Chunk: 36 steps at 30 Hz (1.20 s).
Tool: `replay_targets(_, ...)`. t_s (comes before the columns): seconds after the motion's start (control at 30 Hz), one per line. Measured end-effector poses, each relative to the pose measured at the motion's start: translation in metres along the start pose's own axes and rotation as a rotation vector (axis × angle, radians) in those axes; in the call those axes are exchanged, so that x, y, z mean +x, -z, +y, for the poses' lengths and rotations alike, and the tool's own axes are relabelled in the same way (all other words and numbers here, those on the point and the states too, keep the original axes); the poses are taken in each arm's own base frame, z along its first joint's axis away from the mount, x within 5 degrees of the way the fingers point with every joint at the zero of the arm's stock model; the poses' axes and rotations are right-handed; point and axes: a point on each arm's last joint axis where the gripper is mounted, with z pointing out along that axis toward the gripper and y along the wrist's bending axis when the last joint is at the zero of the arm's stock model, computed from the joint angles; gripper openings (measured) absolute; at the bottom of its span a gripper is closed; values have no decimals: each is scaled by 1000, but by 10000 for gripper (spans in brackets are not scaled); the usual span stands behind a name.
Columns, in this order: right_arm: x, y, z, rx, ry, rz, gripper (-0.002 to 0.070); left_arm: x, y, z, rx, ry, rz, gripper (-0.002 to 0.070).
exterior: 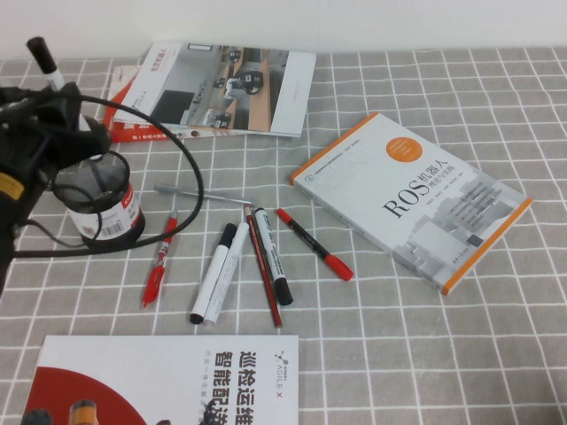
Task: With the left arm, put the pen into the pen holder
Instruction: Place the pen onto the pen holder
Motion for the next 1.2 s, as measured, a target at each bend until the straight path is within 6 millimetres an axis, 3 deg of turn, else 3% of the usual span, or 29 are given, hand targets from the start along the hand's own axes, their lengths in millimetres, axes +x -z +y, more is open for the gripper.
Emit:
replay_targets(0.17,0,0,0,0,0,0,-15,6,-2,8,-2,2,0,110)
replay_targets(0.53,0,0,0,0,0,0,-15,49,-21,12,21,-59,31,110)
replay_targets(0.97,0,0,0,0,0,0,-15,60,-24,14,17,-82,72,110)
replay_targets(1.07,0,0,0,0,0,0,-15,61,-24,14,17,-90,76,169)
replay_targets(1.2,0,0,0,0,0,0,-15,61,-24,14,17,-95,76,343)
